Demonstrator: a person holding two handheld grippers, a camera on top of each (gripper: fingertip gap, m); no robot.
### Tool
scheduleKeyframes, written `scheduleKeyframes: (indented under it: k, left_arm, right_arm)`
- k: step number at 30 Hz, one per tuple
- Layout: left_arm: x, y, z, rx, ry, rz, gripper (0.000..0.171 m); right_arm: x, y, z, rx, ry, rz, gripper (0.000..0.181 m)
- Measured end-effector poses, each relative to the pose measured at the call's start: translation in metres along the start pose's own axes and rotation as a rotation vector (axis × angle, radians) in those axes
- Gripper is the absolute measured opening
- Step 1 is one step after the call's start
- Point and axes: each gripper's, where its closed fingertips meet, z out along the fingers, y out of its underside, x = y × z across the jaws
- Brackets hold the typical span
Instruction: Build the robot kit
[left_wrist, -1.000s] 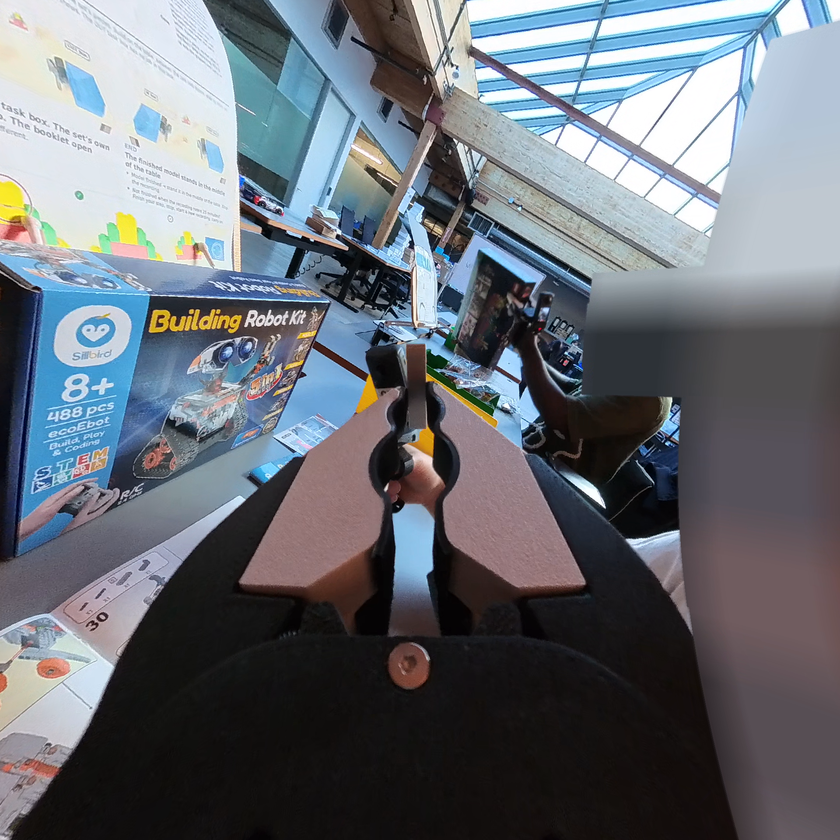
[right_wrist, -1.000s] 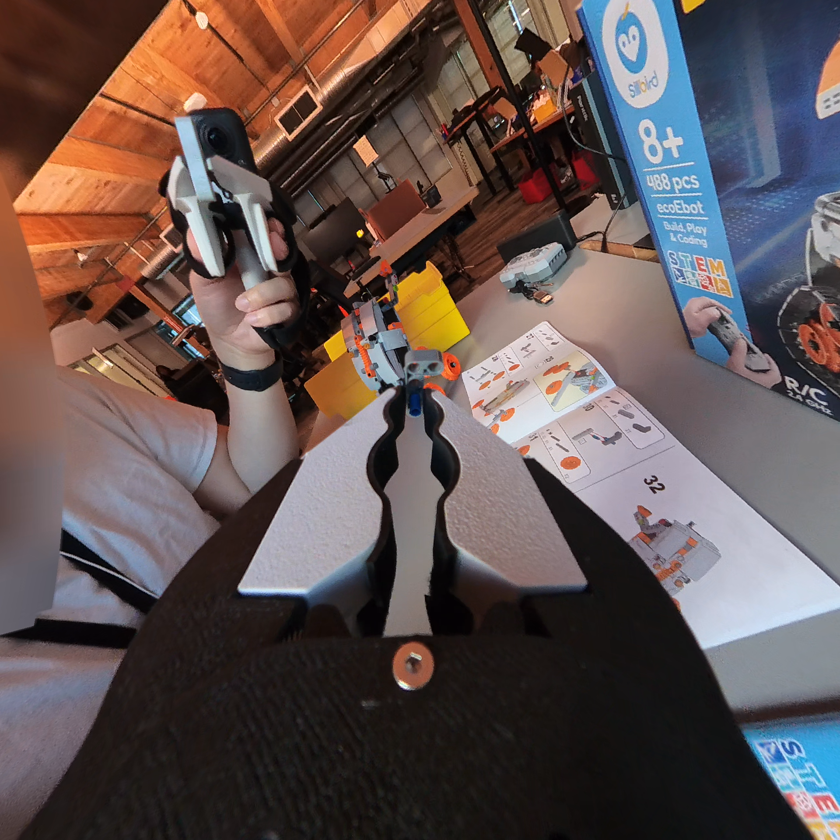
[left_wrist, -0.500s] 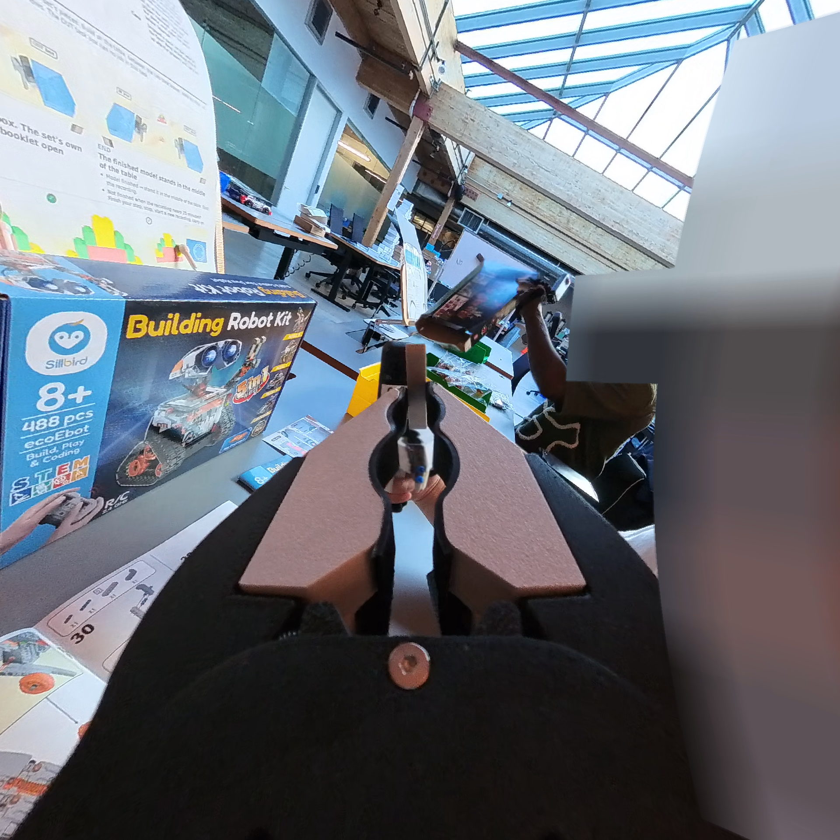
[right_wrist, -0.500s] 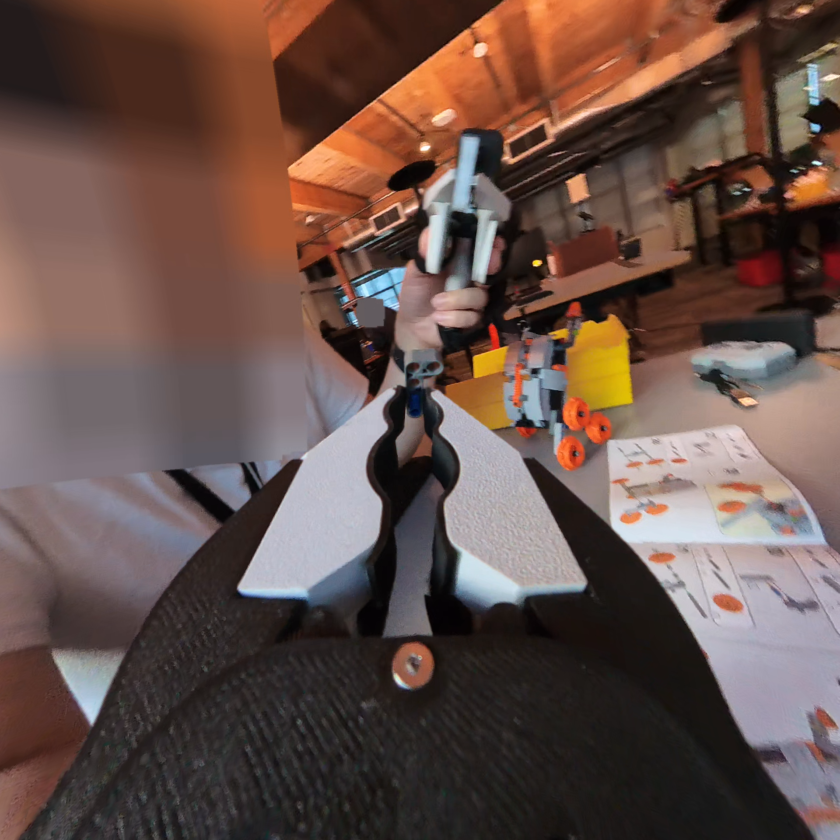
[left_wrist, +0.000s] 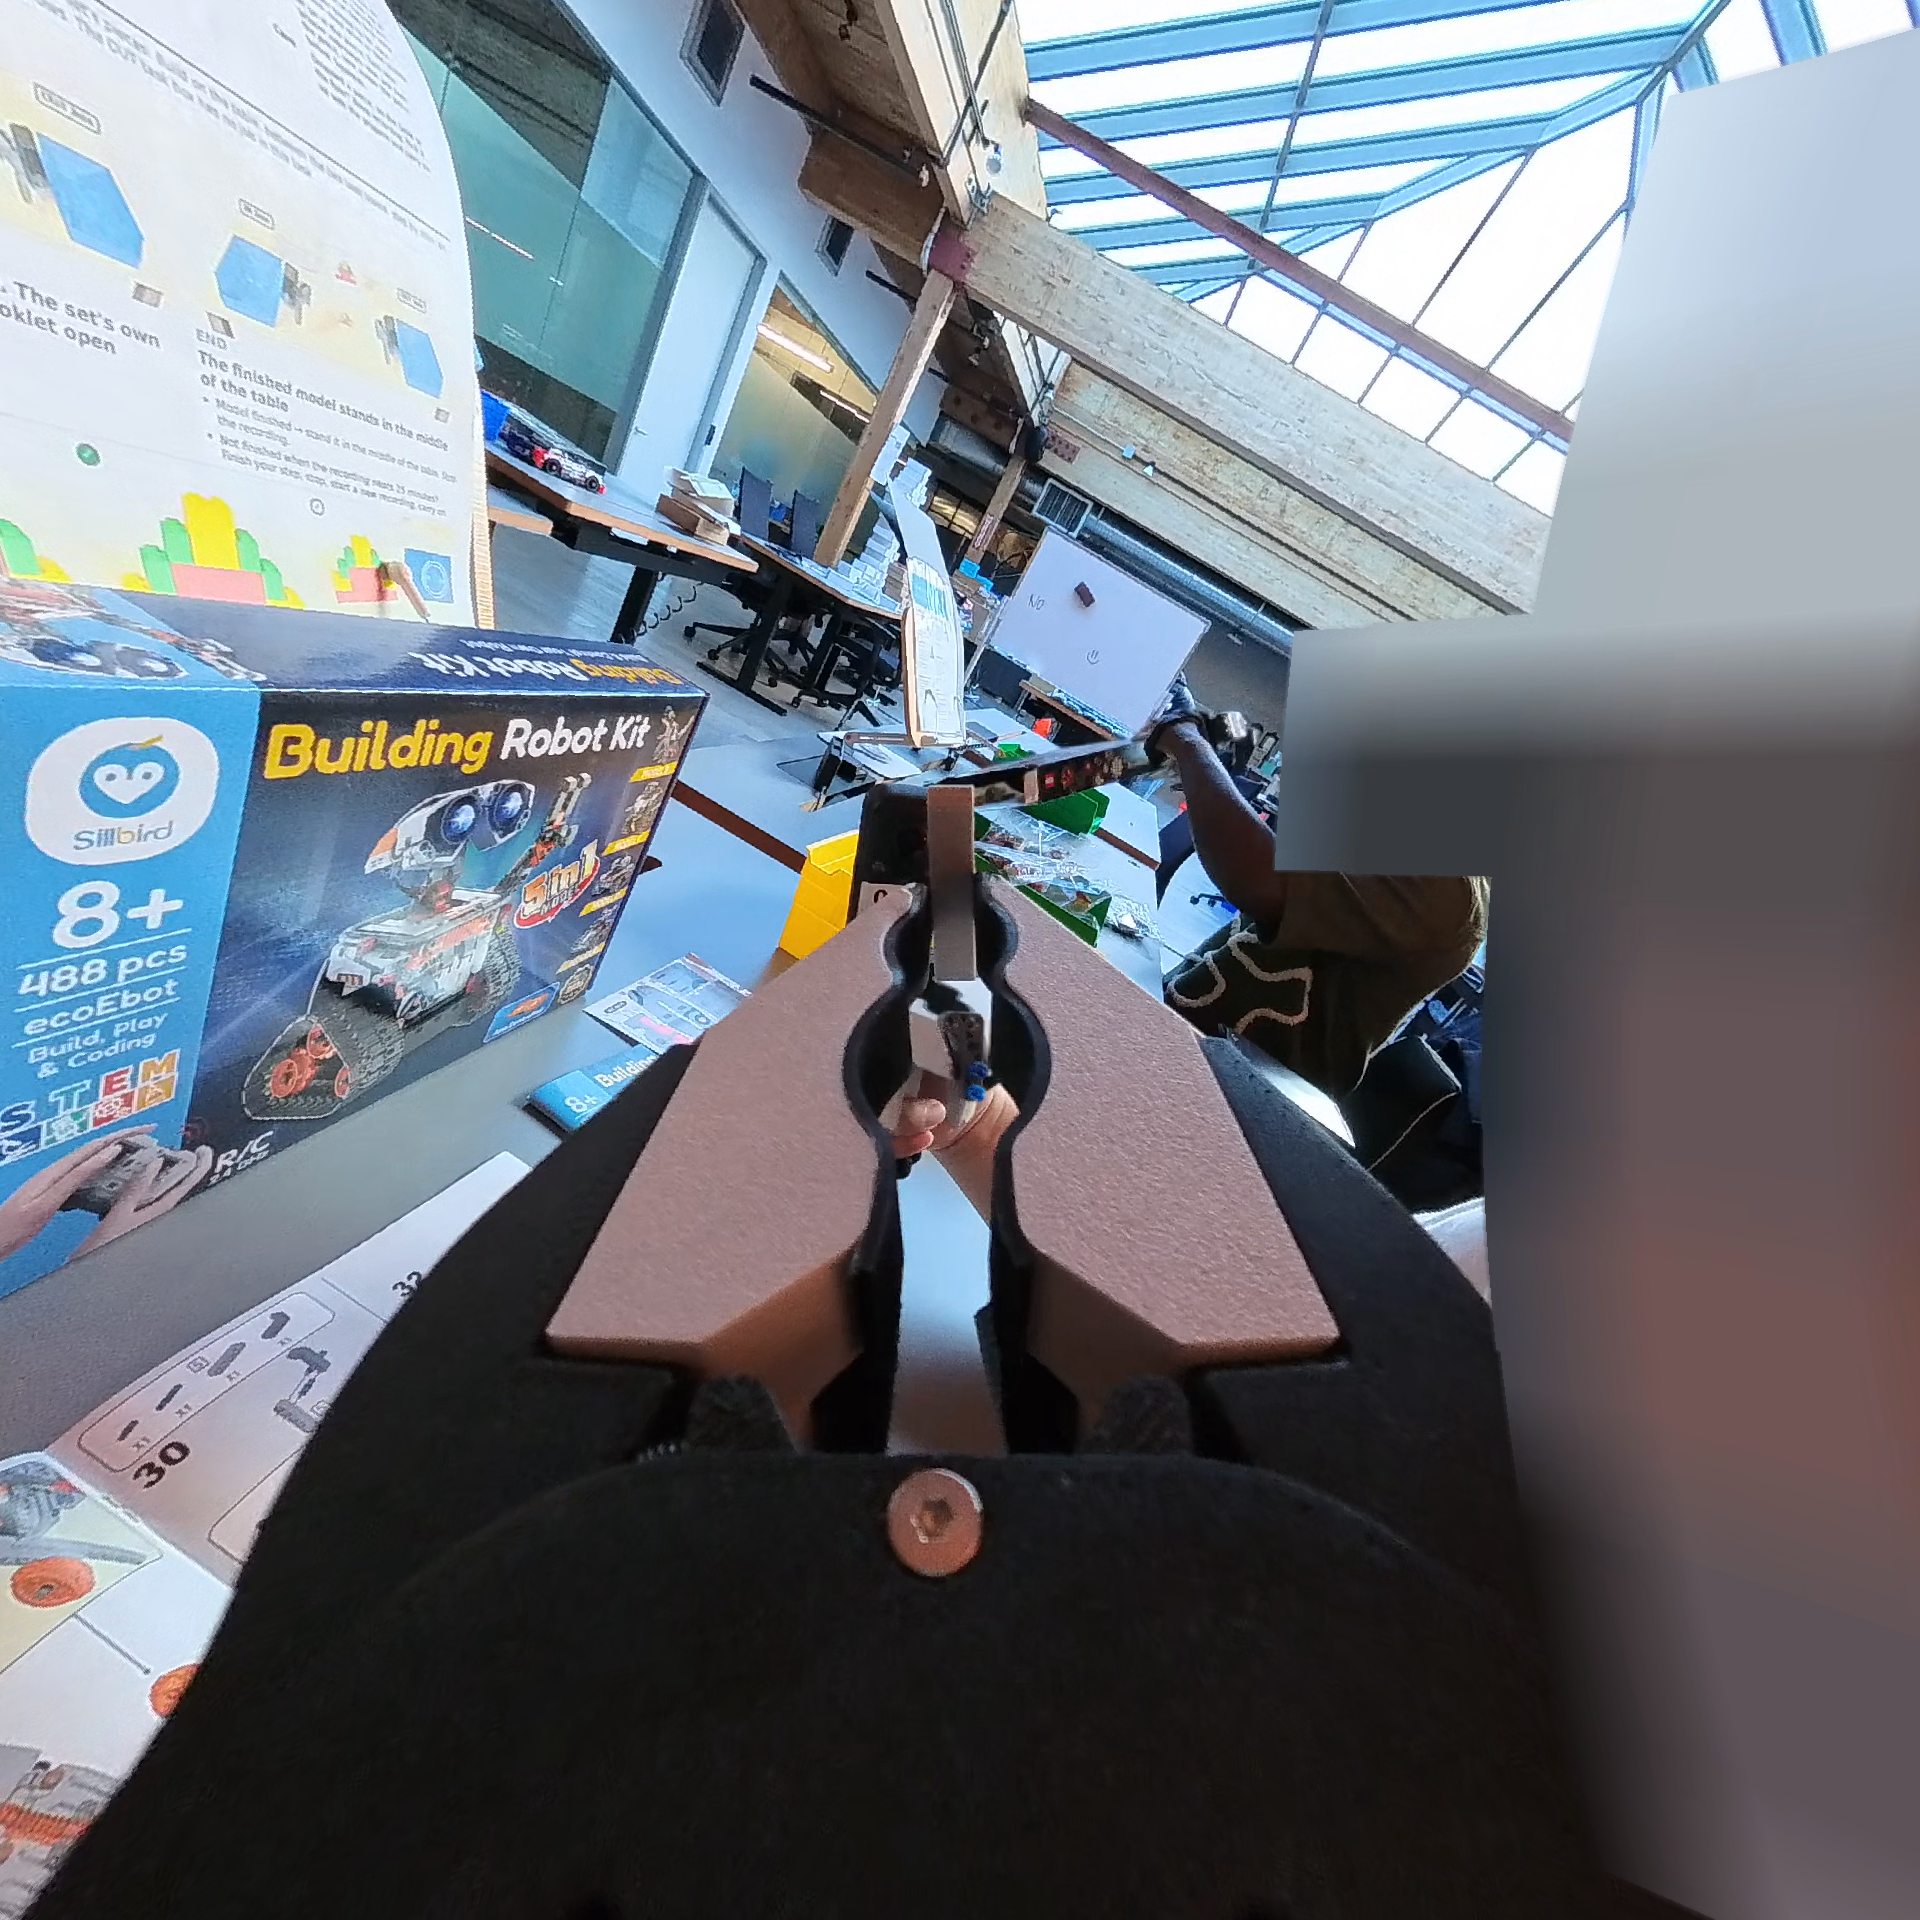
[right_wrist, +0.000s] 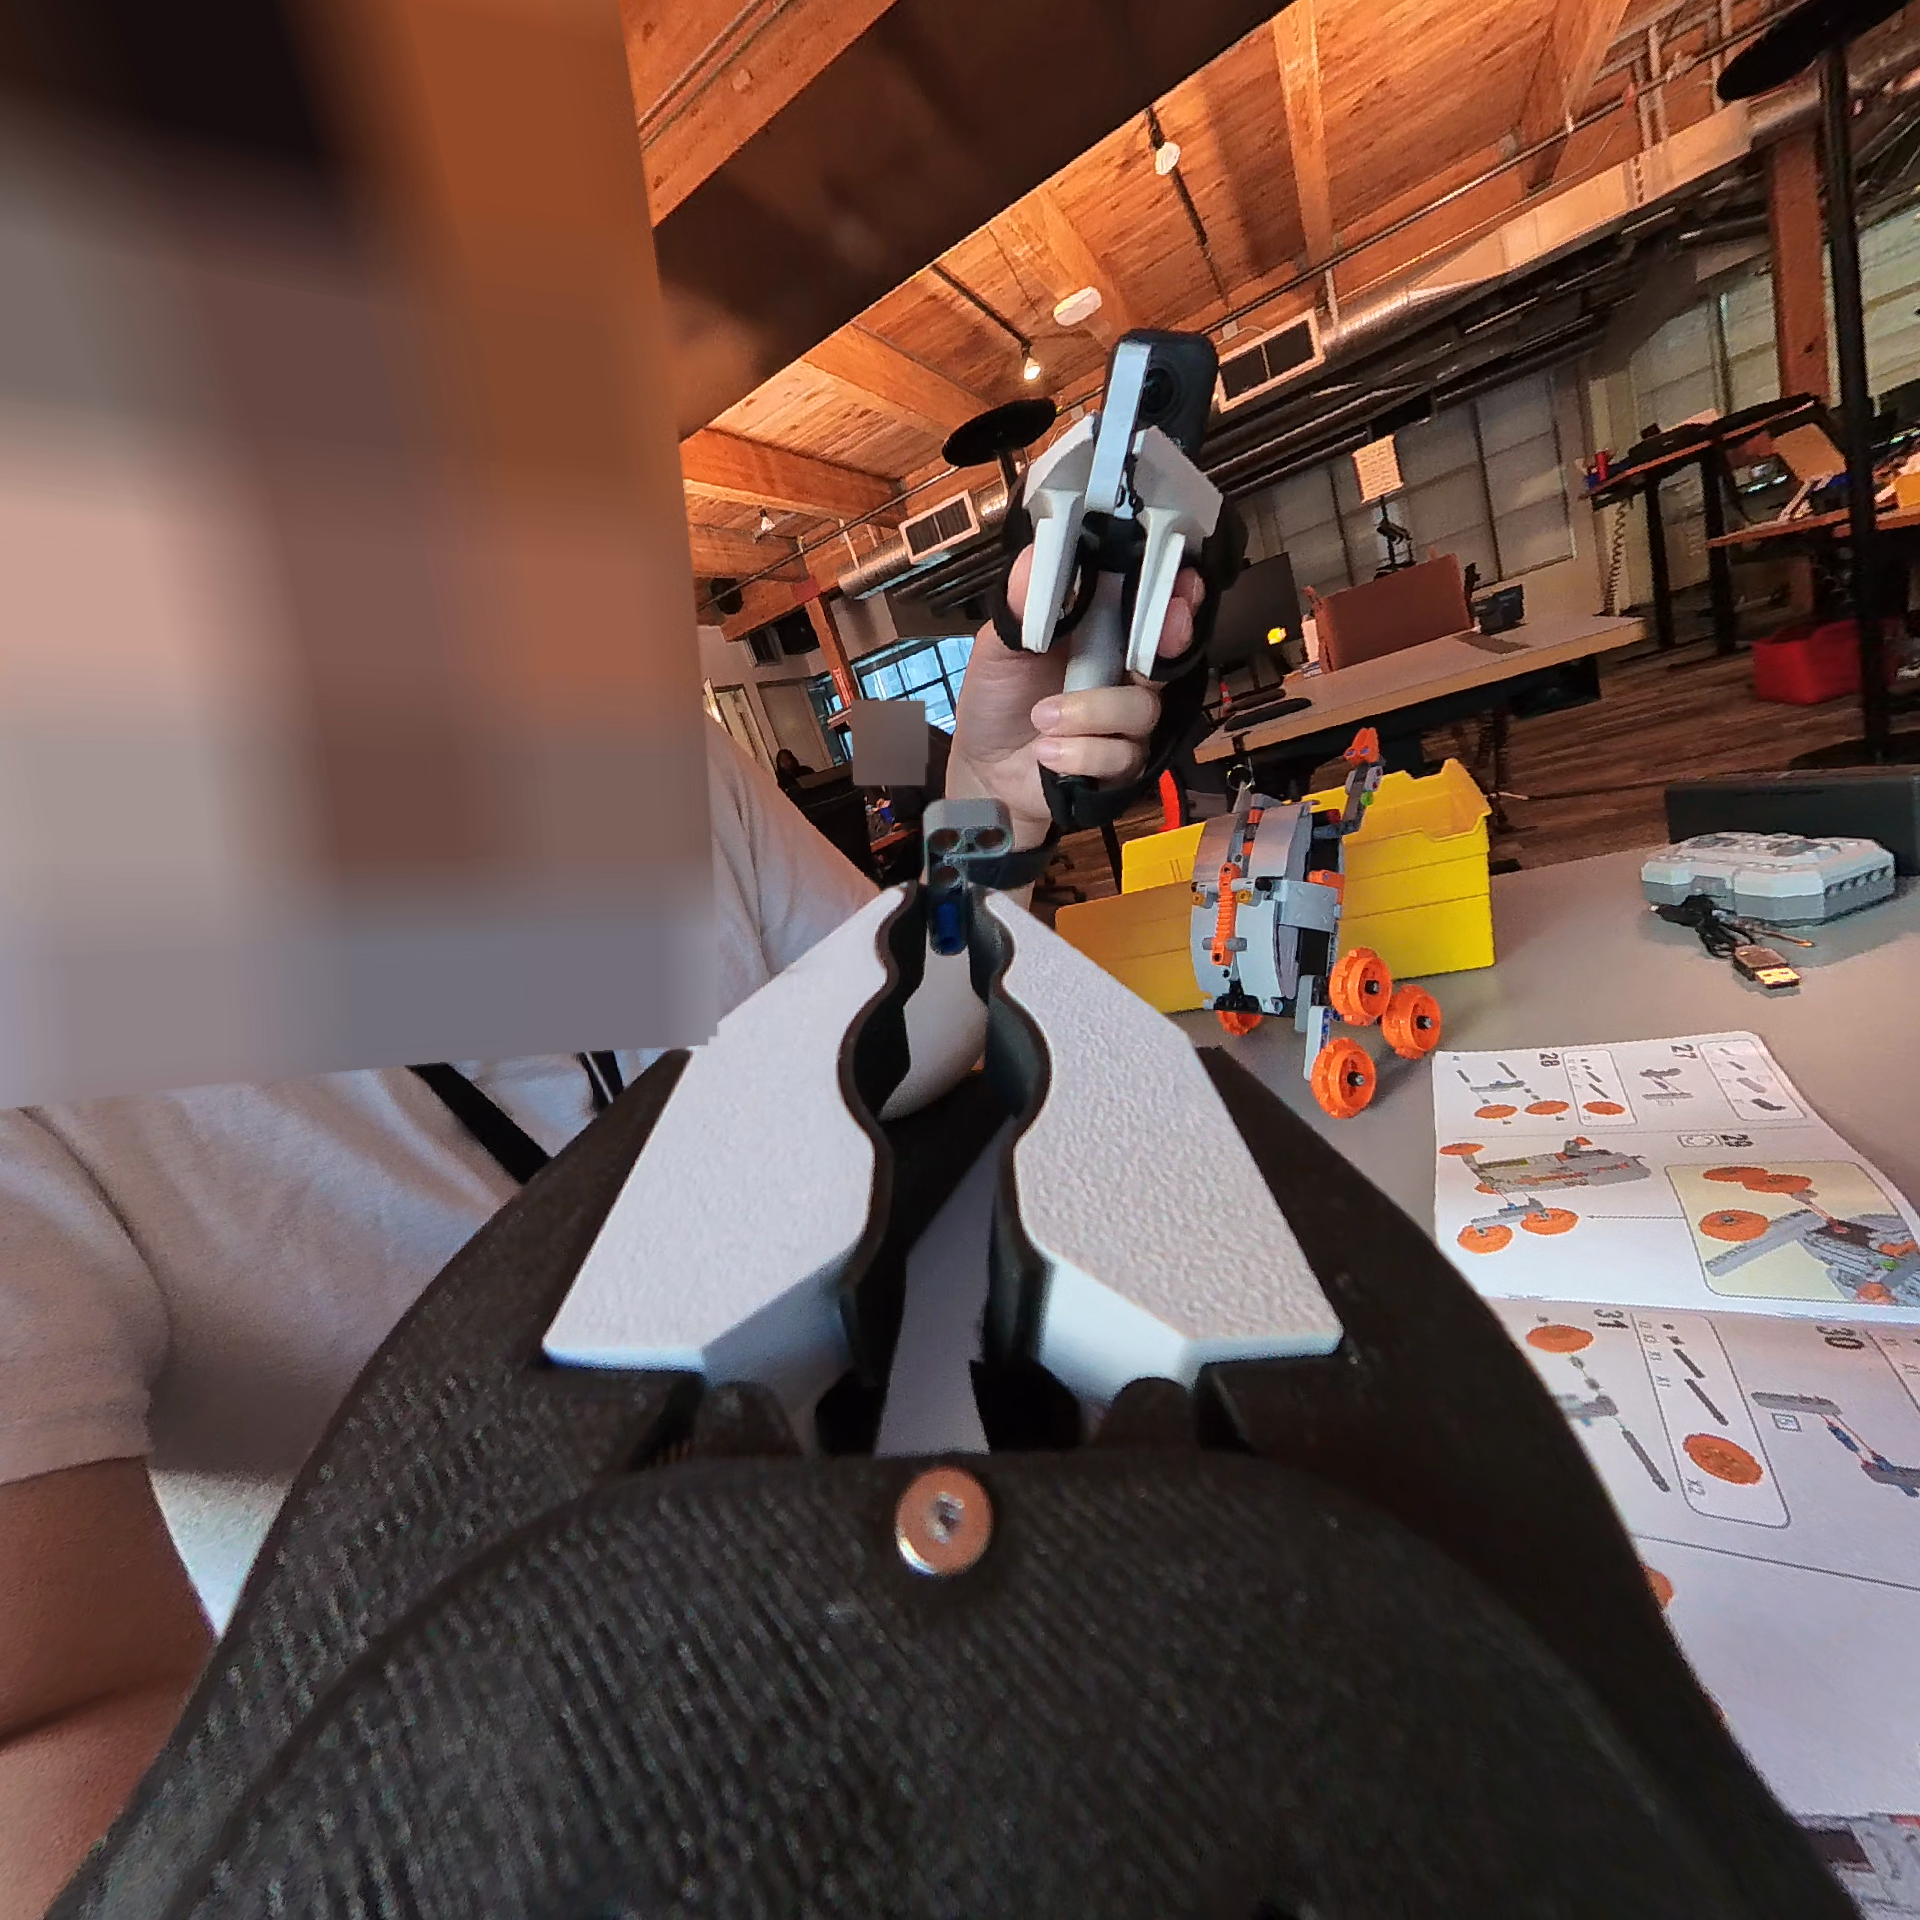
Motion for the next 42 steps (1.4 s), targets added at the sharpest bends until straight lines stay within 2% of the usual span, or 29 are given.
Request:
scheduleKeyframes:
  k: [5, 10, 14, 26, 42]
  left_arm:
    - [-0.001, 0.000, 0.000, 0.001, 0.003, -0.010, 0.005]
    - [0.000, 0.001, 0.001, -0.001, 0.009, -0.013, 0.005]
    - [0.004, -0.001, 0.000, 0.001, 0.012, -0.001, 0.005]
    - [0.004, 0.000, 0.000, -0.002, 0.011, -0.005, 0.005]
    - [0.003, 0.001, 0.001, -0.006, 0.015, -0.014, 0.005]
  right_arm:
    - [0.009, -0.006, -0.006, 0.038, 0.046, 0.029, 0.006]
    - [0.050, -0.010, -0.025, 0.111, 0.241, 0.158, 0.006]
    - [0.060, -0.013, -0.038, 0.189, 0.255, 0.227, 0.006]
    - [0.066, -0.005, -0.036, 0.141, 0.299, 0.205, 0.006]
    - [0.069, -0.009, -0.042, 0.167, 0.338, 0.178, 0.006]
